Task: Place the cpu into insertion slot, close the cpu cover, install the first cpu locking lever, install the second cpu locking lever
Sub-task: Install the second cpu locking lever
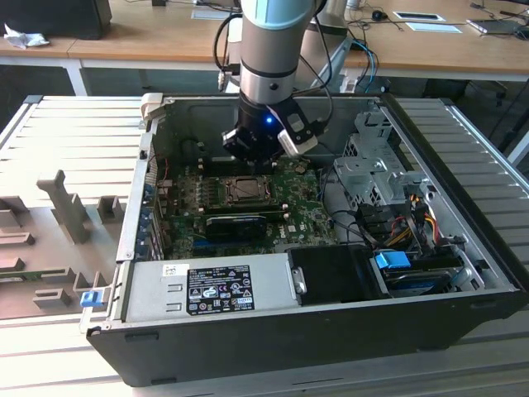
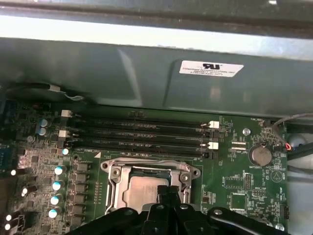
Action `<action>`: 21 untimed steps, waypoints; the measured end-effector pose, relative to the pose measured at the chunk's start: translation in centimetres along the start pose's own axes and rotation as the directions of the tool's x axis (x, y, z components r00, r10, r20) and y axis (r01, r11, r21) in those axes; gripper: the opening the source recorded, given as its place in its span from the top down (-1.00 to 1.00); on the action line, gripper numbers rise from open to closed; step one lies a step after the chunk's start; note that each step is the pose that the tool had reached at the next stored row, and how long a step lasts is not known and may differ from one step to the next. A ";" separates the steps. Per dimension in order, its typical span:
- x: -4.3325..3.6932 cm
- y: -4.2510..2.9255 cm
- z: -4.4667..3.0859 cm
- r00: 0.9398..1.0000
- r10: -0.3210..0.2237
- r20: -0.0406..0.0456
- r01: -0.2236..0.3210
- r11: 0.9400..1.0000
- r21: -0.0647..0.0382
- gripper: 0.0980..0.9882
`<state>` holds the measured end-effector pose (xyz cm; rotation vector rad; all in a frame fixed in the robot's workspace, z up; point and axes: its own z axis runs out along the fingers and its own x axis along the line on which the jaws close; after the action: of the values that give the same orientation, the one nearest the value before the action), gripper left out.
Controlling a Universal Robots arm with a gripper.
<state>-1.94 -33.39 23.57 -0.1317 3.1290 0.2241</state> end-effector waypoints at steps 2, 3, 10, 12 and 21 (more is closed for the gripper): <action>0.03 -0.27 -0.04 1.000 0.000 0.000 0.000 1.000 0.000 0.98; 0.04 -0.42 -0.07 1.000 0.000 0.000 0.000 1.000 0.000 0.98; 0.21 -2.31 -0.98 1.000 0.000 0.000 0.000 1.000 0.000 0.98; 0.21 -2.38 -1.22 1.000 0.000 0.000 0.000 1.000 0.000 0.98; 0.38 -4.04 -2.04 1.000 0.000 0.000 0.000 1.000 0.000 0.98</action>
<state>-1.97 -37.70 25.01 -0.1311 3.1291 0.2239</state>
